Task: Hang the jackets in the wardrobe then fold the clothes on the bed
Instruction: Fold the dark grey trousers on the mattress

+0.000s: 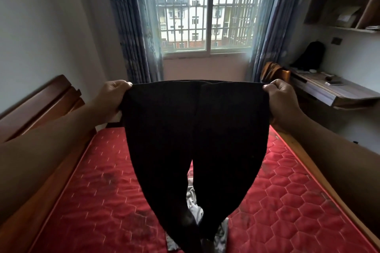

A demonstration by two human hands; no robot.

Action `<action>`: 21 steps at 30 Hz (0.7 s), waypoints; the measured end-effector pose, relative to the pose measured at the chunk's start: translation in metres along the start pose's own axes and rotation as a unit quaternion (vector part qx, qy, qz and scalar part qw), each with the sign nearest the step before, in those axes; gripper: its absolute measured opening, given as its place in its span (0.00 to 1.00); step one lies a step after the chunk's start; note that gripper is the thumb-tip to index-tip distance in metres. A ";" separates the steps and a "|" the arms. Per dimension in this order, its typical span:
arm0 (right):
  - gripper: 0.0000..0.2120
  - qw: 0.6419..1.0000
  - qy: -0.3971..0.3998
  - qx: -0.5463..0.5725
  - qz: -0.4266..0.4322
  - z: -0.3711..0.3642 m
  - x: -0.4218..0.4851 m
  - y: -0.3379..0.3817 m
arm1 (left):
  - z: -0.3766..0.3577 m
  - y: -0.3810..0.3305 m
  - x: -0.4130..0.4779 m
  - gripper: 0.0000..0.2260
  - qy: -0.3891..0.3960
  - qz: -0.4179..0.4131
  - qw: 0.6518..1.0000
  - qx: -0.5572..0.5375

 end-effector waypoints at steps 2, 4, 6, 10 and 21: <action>0.08 1.000 -0.016 -0.021 -0.003 0.006 -0.003 -0.005 | -0.007 0.009 0.002 0.16 -0.006 0.015 1.000 0.011; 0.08 0.999 -0.018 -0.031 -0.013 0.011 -0.004 -0.013 | -0.013 0.018 0.004 0.15 0.005 0.046 0.999 0.027; 0.09 0.998 -0.017 -0.038 -0.038 0.016 -0.003 -0.023 | -0.021 0.023 0.003 0.13 0.017 0.091 0.995 0.037; 0.12 0.993 -0.037 -0.043 -0.099 0.025 -0.004 -0.034 | -0.052 0.020 -0.009 0.12 0.027 0.164 0.985 0.037; 0.04 0.988 0.139 0.029 -0.064 0.021 -0.058 -0.008 | -0.242 -0.052 -0.137 0.07 0.158 0.122 0.979 -0.053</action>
Point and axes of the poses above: each hand's wrist, its own x-axis towards the middle knuckle, its own z-axis out of the back of the hand, y = z × x, the point moved 2 cm from there along x, towards the middle knuckle, and after that the axes turned 9 degrees about -y, right-handed, at the moved point
